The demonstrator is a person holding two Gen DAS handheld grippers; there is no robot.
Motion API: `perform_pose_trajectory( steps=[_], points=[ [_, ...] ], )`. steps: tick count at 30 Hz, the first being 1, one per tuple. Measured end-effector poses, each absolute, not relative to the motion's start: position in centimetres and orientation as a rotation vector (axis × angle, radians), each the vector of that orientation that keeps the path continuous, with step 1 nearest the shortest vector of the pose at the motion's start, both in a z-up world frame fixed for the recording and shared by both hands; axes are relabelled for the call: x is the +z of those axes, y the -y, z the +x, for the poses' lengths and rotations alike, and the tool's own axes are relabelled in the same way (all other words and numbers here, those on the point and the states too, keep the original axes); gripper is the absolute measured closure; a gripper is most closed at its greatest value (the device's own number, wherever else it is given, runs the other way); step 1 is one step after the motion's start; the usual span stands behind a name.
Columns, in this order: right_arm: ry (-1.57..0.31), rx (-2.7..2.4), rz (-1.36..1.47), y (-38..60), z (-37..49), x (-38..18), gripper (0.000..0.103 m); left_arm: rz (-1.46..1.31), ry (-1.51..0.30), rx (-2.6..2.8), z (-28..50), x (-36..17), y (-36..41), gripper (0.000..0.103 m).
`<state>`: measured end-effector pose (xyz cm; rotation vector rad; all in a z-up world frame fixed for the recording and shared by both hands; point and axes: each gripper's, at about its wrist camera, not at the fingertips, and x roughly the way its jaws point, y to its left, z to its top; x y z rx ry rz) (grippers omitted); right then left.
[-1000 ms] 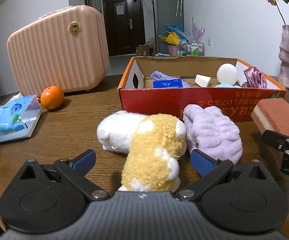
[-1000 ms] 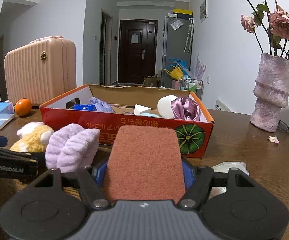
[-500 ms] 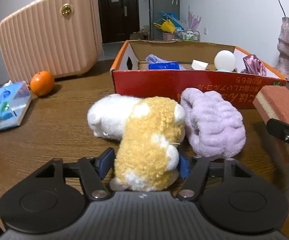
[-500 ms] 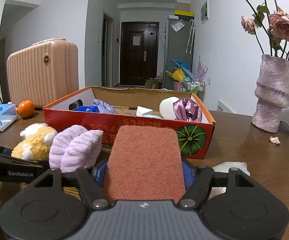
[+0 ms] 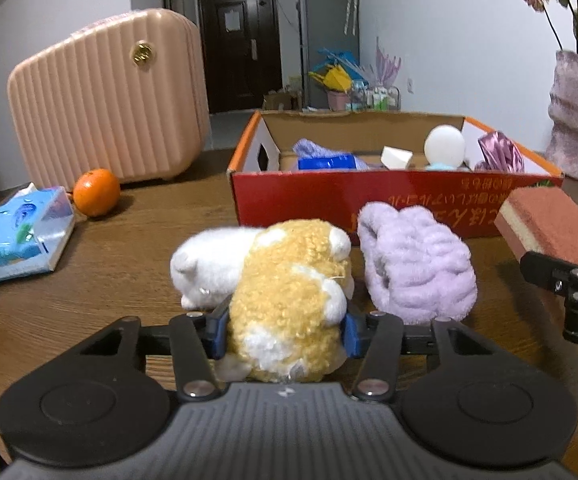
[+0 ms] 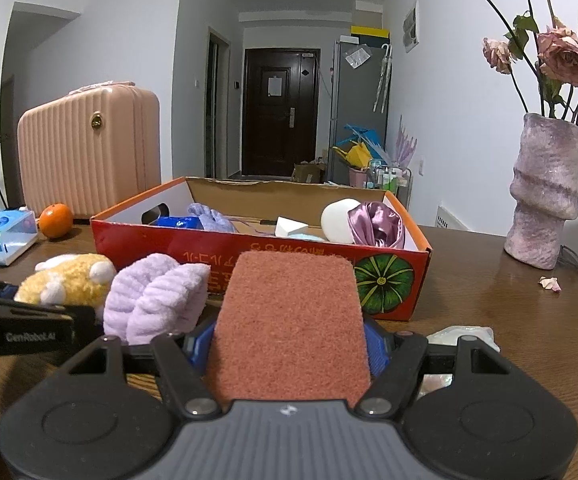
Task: Organize soft objects
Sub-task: 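Carry the plush toy and sponge pad with both grippers over the box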
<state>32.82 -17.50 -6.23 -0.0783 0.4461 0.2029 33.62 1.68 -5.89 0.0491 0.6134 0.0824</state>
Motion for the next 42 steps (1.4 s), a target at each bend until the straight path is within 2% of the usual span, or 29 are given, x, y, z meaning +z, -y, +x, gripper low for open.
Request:
perform_pose_trajectory(
  steps=[23, 42],
  points=[
    [-0.37, 0.214, -0.058, 17.7, 29.9, -5.1, 0.033, 0.031, -0.44, 0.127, 28.7, -2.8, -0.8, 0.051],
    [-0.301, 0.213, -0.027, 17.9, 28.1, -3.7, 0.033, 0.026, -0.363, 0.1, 26.8, -0.9, 1.4, 0.051]
  ],
)
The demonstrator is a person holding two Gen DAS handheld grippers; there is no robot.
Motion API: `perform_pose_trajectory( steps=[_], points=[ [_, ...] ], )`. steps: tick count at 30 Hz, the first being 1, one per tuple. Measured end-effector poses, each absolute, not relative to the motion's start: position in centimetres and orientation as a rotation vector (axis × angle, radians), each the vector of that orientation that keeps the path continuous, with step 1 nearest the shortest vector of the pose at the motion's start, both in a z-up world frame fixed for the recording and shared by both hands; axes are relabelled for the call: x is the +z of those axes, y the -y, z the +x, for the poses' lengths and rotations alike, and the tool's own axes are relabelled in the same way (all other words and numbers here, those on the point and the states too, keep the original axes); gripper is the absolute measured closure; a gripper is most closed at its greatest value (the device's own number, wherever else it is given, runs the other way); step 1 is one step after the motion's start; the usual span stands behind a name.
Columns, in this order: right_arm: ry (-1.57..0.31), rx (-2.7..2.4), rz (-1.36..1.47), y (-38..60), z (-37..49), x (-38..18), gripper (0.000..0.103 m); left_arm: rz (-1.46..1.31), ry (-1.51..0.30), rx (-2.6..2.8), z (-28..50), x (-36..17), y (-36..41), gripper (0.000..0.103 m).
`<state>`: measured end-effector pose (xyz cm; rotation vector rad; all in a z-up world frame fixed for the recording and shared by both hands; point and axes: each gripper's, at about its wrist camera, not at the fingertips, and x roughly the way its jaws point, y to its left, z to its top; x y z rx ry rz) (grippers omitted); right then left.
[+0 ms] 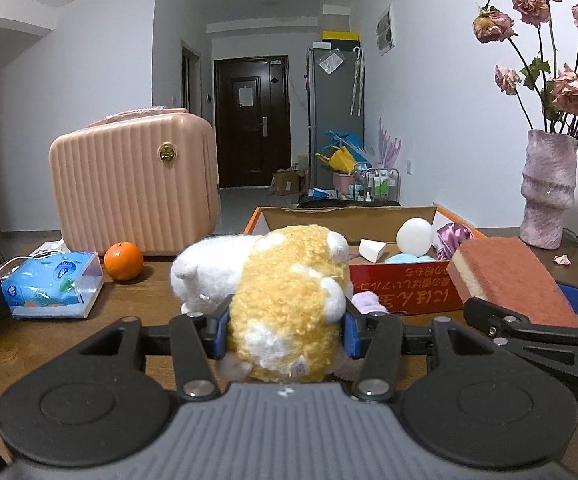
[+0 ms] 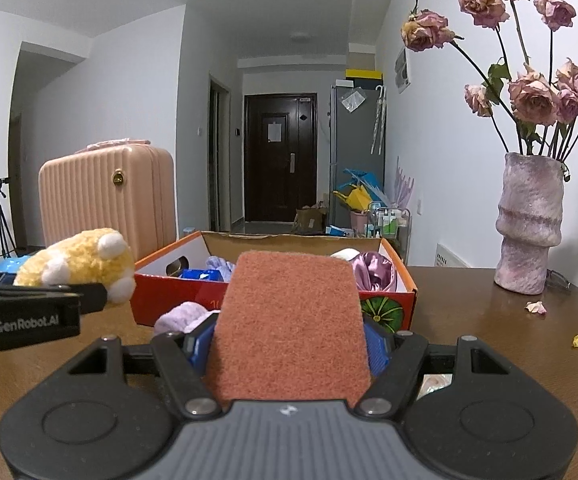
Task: Organize soft objects
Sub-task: 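Carry the plush toy and sponge pad with both grippers over the box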
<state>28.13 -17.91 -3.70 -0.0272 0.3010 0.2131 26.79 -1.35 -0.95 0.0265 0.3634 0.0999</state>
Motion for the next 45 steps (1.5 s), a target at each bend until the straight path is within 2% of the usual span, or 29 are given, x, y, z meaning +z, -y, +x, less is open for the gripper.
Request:
perform_pose_trajectory(
  steps=[45],
  points=[
    [-0.253, 0.183, 0.05, 18.3, 36.6, -2.4, 0.033, -0.016, -0.298, 0.112, 35.1, 0.5, 2.7, 0.051]
  ],
)
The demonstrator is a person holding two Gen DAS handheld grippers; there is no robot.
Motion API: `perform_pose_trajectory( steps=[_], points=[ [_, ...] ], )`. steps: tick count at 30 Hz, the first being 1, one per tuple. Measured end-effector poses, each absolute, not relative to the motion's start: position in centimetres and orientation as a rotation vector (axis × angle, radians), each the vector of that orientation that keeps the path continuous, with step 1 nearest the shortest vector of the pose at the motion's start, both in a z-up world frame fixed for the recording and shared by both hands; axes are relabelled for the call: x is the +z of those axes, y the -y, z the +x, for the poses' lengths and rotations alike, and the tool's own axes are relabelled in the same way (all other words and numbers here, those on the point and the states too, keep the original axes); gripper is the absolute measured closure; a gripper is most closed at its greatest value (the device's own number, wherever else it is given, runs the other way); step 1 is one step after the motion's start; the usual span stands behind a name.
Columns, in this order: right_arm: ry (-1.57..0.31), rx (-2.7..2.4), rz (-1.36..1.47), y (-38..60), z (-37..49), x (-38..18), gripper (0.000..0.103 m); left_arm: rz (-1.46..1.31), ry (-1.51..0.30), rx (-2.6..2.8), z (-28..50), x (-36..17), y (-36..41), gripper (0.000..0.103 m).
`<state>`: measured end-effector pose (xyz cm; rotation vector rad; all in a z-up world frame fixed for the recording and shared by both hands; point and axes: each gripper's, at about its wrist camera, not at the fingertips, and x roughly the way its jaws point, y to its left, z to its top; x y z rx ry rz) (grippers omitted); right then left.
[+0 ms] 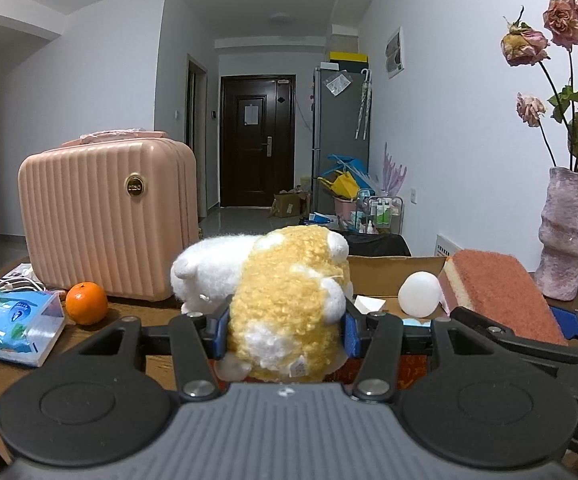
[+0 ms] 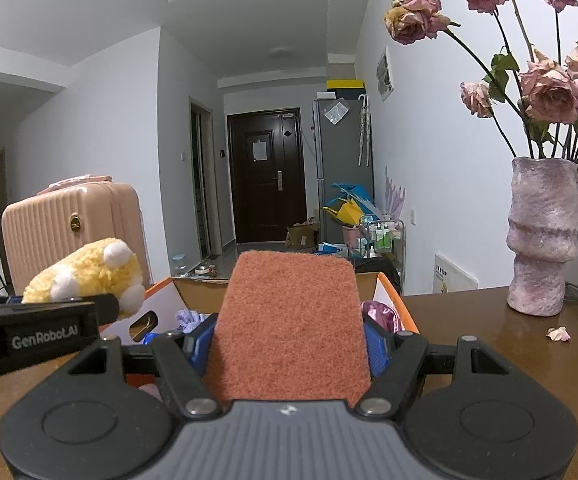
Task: Organize soft objects
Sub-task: 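Carry the plush toy and sponge pad with both grippers over the box, then open both grippers to drop the plush toy and sponge pad into the box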
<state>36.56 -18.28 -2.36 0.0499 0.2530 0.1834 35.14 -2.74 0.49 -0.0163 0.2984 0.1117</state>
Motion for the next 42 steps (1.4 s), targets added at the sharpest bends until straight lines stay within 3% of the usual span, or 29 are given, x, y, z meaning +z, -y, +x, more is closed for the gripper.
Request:
perform_pose_trajectory(
  steps=[42],
  points=[
    [-0.291, 0.123, 0.026, 17.4, 46.4, -2.9, 0.033, -0.005, -0.321, 0.1, 45.4, -0.9, 3.1, 0.051]
  ],
)
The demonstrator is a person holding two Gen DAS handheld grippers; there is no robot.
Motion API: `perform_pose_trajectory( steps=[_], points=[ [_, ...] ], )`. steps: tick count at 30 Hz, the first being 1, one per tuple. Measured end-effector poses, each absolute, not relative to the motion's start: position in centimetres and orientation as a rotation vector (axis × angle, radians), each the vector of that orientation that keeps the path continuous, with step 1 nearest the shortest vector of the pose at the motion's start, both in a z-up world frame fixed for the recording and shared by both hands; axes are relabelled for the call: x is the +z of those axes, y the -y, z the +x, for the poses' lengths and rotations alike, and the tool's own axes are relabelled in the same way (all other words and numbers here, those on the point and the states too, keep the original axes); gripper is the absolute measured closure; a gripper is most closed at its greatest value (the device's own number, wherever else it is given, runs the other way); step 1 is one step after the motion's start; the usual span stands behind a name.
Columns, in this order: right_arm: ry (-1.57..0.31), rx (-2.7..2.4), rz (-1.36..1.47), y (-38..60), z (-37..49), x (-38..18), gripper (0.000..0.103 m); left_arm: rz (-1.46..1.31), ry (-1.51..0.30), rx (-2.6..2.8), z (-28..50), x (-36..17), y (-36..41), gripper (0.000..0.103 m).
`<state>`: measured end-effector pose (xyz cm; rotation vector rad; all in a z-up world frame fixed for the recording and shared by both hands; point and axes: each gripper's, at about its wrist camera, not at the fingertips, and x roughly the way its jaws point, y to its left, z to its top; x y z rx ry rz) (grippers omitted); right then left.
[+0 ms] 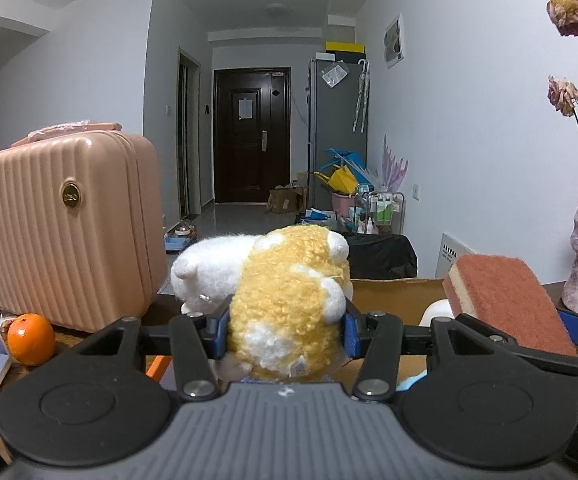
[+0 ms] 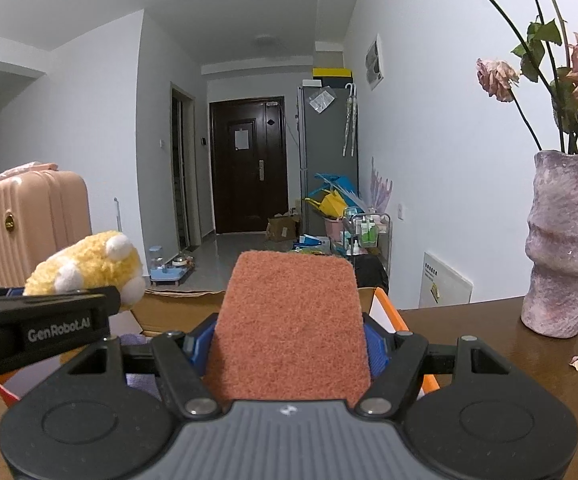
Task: Organize soft objects
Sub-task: 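Open both grippers to drop the plush toy and sponge pad into the box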
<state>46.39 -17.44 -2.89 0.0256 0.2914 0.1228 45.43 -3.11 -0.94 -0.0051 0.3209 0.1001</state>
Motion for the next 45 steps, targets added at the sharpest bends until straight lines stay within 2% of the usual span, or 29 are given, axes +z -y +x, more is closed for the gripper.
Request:
perform_pose_trajectory(
  steps=[5, 8, 10, 12, 15, 16, 18, 45],
  points=[
    [-0.3, 0.121, 0.012, 17.1, 47.0, -3.1, 0.033, -0.005, -0.332, 0.095, 46.1, -1.2, 2.8, 0.05],
    [-0.316, 0.12, 0.008, 17.2, 47.2, -3.2, 0.032, -0.017, -0.34, 0.087, 46.1, -1.2, 2.6, 0.046],
    [-0.324, 0.11, 0.011, 17.3, 47.3, -3.3, 0.03, -0.013, -0.33, 0.093, 46.0, -1.2, 2.4, 0.036],
    [-0.329, 0.104, 0.018, 17.5, 47.4, -3.3, 0.016, -0.018, -0.324, 0.101, 45.8, -1.2, 2.2, 0.022],
    [-0.33, 0.094, 0.032, 17.8, 47.4, -3.3, 0.01, -0.015, -0.313, 0.122, 45.6, -1.1, 2.1, 0.014],
    [-0.335, 0.091, 0.034, 17.9, 47.5, -3.4, 0.009, -0.016, -0.313, 0.127, 45.6, -1.1, 2.1, 0.006],
    [-0.344, 0.082, 0.037, 17.9, 47.6, -3.5, 0.0, -0.016, -0.305, 0.148, 45.6, -1.1, 2.1, 0.0],
    [-0.324, 0.066, 0.038, 18.3, 46.0, -3.5, 0.0, -0.044, -0.335, 0.176, 44.6, -0.8, 1.3, 0.0]
  ],
)
